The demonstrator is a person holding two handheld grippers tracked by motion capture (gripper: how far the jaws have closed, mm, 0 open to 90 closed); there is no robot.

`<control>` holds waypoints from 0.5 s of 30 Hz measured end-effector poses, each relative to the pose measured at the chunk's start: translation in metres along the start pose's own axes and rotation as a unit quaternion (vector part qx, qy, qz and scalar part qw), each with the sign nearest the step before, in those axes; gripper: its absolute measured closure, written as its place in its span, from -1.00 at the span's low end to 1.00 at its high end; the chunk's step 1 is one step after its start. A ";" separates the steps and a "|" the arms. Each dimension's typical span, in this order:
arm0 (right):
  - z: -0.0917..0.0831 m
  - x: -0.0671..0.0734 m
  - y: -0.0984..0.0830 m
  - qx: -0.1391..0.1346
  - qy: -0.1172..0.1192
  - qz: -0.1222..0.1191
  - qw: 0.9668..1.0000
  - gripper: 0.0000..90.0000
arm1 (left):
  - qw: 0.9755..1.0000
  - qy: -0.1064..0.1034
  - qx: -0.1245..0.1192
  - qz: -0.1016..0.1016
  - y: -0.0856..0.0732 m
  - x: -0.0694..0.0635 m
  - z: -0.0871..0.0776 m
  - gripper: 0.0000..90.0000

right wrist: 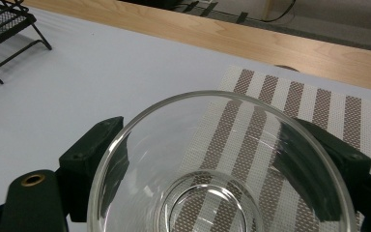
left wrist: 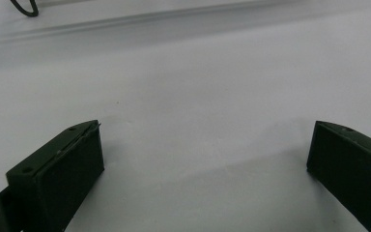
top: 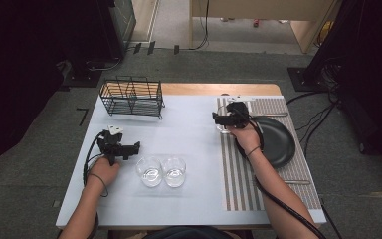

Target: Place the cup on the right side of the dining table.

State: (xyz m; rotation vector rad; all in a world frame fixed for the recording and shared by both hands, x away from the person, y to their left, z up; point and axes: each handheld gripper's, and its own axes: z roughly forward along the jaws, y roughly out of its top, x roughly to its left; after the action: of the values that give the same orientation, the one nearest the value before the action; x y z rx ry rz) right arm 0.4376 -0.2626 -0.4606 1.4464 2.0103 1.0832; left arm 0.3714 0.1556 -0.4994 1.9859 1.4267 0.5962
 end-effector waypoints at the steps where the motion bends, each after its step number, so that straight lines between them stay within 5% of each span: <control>1: 0.000 0.000 0.000 -0.001 0.000 0.000 1.000 -0.60 | 1.000 0.000 0.000 0.000 0.000 0.000 0.000 -1.00; 15: 0.001 0.000 -0.001 -0.003 -0.001 -0.002 1.000 -0.61 | 1.000 0.000 0.000 0.000 0.000 0.000 0.000 -1.00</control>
State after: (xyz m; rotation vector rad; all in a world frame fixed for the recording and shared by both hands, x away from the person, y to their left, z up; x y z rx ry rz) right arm 0.4376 -0.2622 -0.4618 1.4385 2.0057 1.0839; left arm 0.3714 0.1556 -0.4994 1.9859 1.4269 0.5966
